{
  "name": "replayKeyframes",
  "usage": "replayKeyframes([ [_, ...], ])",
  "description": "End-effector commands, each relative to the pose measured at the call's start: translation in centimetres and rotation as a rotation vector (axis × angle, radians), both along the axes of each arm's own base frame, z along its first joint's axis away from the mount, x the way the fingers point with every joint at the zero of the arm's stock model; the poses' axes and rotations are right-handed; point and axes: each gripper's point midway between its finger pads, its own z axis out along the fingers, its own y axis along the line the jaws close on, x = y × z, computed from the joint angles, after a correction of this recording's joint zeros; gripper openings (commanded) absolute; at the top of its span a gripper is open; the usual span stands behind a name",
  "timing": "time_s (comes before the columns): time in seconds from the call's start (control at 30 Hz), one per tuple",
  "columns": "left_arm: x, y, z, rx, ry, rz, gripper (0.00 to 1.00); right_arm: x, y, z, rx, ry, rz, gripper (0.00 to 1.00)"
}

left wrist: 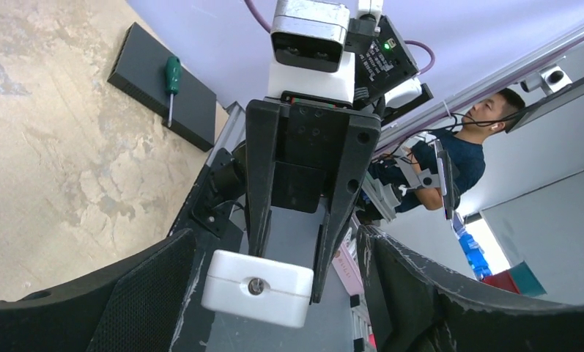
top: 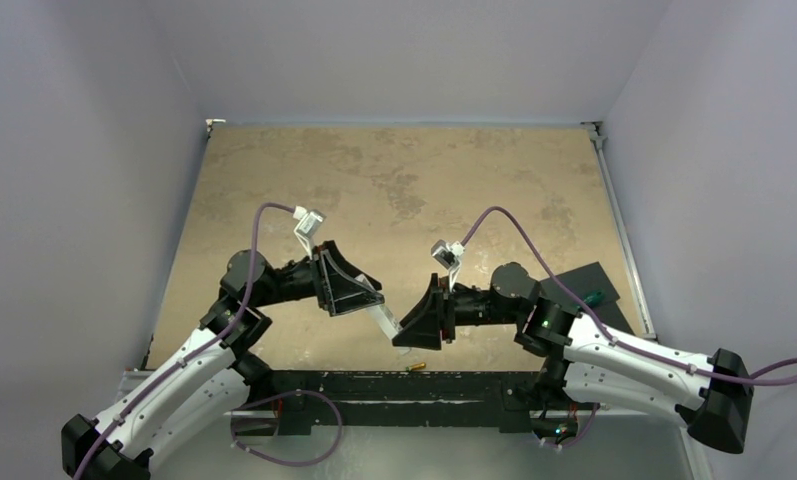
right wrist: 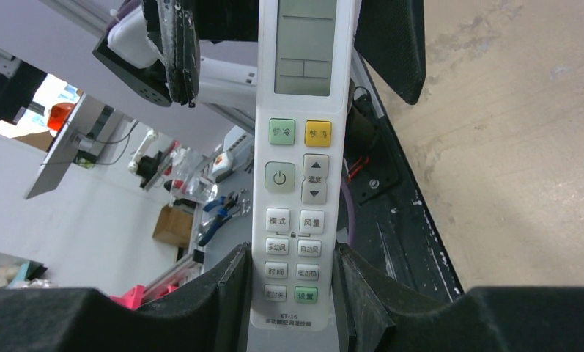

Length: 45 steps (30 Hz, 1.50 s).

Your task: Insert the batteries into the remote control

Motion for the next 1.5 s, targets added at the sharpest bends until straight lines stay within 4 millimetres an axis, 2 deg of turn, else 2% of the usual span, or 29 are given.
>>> replayKeyframes([
  [0.0,-0.4,0.1,1.7,-0.056,-0.056,-0.019,0.78,0.2,0.2,2.6,0.104,-0.023,-0.016,0.0],
  [0.5,-0.3,0.0,2.3,-0.089,-0.065,-0.02,0.48,0.8,0.6,2.4,0.132,0.005,-0.05,0.0],
  [0.7,-0.2,0.0,2.8,-0.11,-0.073,-0.017,0.18,0.9,0.7,1.9,0.124,0.009,-0.05,0.0],
  [0.77,0.0,-0.1,2.8,-0.11,-0.068,-0.01,0.0,0.9,0.7,1.7,0.121,0.009,-0.05,0.0],
  [0.9,0.4,-0.1,2.8,-0.114,-0.063,0.008,0.0,0.9,0.7,1.6,0.118,0.008,-0.055,0.0],
  [0.97,0.5,0.0,2.8,-0.117,-0.061,0.018,0.0,1.1,0.6,1.5,0.113,0.006,-0.066,0.1],
  [1.07,0.7,0.0,2.7,-0.117,-0.056,0.031,0.0,1.3,0.3,1.5,0.105,-0.003,-0.084,0.36],
  [1.2,1.1,0.2,2.4,-0.107,-0.046,0.062,0.0,1.7,-0.2,1.7,0.082,-0.035,-0.117,0.57],
  [1.3,1.9,0.3,1.4,-0.062,-0.016,0.108,0.0,2.3,-0.6,1.6,0.038,-0.057,-0.154,0.66],
  [1.47,2.9,0.6,0.4,-0.007,0.017,0.177,0.0,3.4,-1.0,1.3,-0.042,-0.087,-0.209,0.72],
])
